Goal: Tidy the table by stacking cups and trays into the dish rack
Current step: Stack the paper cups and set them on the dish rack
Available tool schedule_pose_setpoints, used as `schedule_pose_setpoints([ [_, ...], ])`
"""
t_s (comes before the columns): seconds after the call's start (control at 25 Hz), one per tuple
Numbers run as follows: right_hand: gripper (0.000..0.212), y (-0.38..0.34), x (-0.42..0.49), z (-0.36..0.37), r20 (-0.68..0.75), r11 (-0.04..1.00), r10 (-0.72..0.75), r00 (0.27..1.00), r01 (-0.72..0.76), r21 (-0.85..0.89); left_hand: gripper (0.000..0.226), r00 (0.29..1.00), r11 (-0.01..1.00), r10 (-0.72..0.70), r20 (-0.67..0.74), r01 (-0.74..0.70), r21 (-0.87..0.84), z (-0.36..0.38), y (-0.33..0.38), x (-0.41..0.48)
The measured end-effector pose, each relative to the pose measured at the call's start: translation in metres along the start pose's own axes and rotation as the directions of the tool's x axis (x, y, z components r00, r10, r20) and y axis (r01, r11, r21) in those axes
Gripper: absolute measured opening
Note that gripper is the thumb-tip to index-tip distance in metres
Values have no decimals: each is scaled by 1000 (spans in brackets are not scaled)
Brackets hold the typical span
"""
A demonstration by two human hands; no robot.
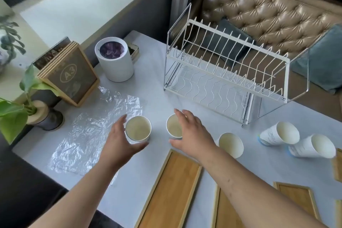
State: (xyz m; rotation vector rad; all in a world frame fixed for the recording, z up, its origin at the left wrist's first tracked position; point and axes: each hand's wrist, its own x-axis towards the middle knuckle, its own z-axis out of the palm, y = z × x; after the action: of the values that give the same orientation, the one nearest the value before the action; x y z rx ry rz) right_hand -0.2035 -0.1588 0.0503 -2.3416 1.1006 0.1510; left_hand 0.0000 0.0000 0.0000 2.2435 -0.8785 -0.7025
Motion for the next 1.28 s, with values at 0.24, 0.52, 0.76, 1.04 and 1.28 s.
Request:
schedule_pose_setpoints([
  [0.24,86,-5,10,3,4,999,-7,1000,7,-39,95,996,994,81,28,-82,73,7,3,13],
  [0.52,79,-3,-68,-75,-494,953,-63,867,198,228,84,986,981,164,11,-165,99,1,44,0],
  [0.76,84,18,-133,-119,-577,917,-169,799,342,205,83,927,926,374,1,-374,43,20,125,-33],
  [1.04,84,47,-150,-134,-544,917,-134,829,311,249,86,830,827,558,30,-558,73,43,202,-63],
  [1.28,94,57,-129,-118,-404,954,-101,909,203,219,86,748,748,661,62,-663,14,60,216,-68],
])
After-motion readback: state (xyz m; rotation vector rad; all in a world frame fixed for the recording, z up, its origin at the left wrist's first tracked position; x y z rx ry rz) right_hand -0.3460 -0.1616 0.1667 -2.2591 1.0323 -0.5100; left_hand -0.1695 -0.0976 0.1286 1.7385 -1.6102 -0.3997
